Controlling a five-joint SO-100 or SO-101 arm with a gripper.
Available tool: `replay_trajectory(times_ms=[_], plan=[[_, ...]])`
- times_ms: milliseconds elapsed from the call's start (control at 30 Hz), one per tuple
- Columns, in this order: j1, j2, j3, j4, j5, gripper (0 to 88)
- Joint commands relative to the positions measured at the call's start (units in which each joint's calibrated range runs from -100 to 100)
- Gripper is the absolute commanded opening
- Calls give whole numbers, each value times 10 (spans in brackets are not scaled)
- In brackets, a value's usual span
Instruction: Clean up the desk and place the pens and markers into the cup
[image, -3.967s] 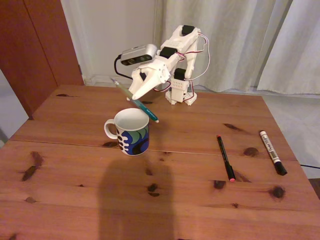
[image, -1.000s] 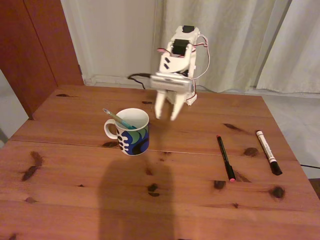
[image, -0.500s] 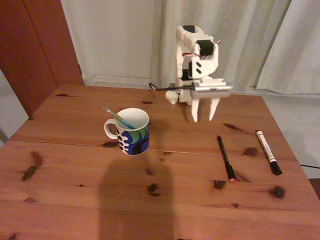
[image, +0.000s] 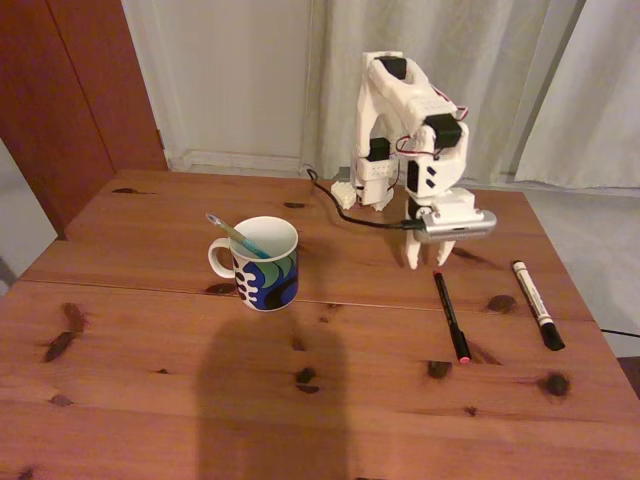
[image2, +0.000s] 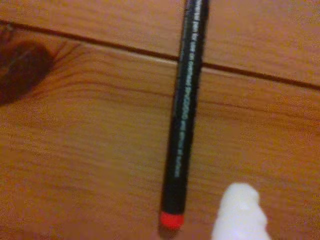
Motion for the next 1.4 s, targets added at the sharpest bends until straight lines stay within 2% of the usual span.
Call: replay_trajectory(times_ms=[0,433,667,1367], plan=[[-10,19,-54,-4,-11,169],[-37,108,-140,-5,-63,169],[-37,161,-133,-88,-63,169],[-34,222,-140,-93,-58,169]])
